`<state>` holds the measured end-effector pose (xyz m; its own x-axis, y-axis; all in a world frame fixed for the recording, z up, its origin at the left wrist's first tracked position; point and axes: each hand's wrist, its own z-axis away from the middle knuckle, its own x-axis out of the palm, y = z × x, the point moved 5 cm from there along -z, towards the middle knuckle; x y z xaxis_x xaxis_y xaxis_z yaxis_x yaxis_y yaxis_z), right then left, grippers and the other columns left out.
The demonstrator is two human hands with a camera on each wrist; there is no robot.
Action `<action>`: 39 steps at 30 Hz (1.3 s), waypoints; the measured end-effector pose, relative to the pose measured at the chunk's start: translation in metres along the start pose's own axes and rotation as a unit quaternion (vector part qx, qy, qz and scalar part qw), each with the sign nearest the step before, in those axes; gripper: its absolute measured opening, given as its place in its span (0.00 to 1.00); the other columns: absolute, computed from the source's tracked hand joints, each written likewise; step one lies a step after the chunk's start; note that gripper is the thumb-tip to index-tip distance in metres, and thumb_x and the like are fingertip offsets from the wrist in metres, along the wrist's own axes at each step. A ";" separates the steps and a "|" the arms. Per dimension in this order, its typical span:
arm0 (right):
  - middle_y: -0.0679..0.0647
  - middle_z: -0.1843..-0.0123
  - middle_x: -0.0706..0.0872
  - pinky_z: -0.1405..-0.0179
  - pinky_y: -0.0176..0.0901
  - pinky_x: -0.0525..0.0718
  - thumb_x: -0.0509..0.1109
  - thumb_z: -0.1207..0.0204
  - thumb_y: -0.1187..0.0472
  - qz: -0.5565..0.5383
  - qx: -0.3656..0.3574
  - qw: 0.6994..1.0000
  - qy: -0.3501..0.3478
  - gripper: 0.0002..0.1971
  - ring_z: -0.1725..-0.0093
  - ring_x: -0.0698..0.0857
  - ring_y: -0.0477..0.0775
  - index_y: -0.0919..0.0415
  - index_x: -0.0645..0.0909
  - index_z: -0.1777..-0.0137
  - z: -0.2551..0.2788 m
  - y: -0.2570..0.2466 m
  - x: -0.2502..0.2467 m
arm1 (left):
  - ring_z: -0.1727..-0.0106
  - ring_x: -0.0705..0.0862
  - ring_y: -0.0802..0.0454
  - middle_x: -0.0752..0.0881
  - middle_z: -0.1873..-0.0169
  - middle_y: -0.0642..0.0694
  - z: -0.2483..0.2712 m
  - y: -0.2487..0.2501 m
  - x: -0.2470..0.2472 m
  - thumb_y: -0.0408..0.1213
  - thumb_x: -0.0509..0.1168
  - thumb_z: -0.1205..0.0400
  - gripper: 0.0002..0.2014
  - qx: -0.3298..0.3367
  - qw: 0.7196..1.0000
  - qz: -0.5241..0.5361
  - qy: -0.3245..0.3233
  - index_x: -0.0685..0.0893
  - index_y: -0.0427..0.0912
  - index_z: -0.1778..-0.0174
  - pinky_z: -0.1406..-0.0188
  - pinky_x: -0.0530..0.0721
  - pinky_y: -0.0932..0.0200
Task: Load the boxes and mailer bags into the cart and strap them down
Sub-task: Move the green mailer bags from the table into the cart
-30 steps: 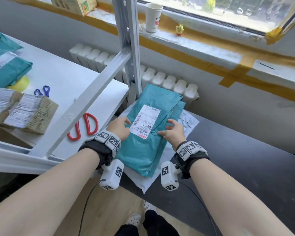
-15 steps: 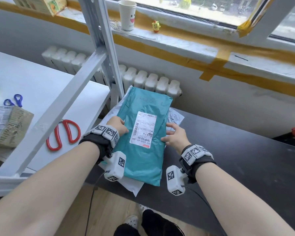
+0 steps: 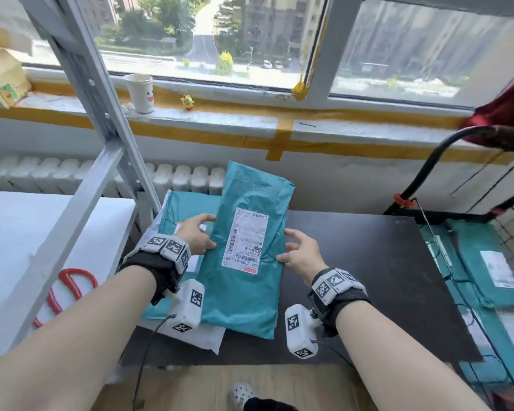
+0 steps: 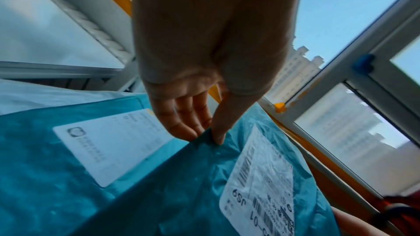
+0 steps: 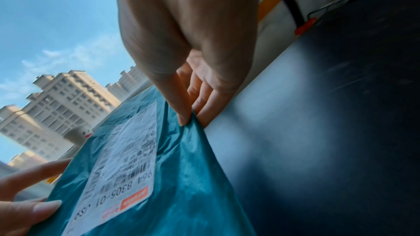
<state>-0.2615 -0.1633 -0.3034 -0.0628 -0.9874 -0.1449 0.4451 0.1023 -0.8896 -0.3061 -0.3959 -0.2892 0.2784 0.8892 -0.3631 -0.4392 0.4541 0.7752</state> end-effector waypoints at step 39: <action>0.59 0.59 0.86 0.63 0.46 0.87 0.65 0.30 0.84 -0.208 0.084 0.865 0.448 0.30 0.63 0.85 0.54 0.62 0.74 0.30 0.168 0.184 -0.570 | 0.58 0.82 0.45 0.81 0.56 0.40 0.051 0.322 0.667 0.21 0.66 0.24 0.30 0.324 0.781 -0.425 -0.321 0.73 0.46 0.26 0.47 0.87 0.47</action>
<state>0.0058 0.3982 -0.3119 -0.8829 -0.4368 -0.1721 0.3367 -0.3335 -0.8806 -0.2184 0.3408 -0.2553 0.6973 -0.0255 -0.7163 0.6053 0.5562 0.5694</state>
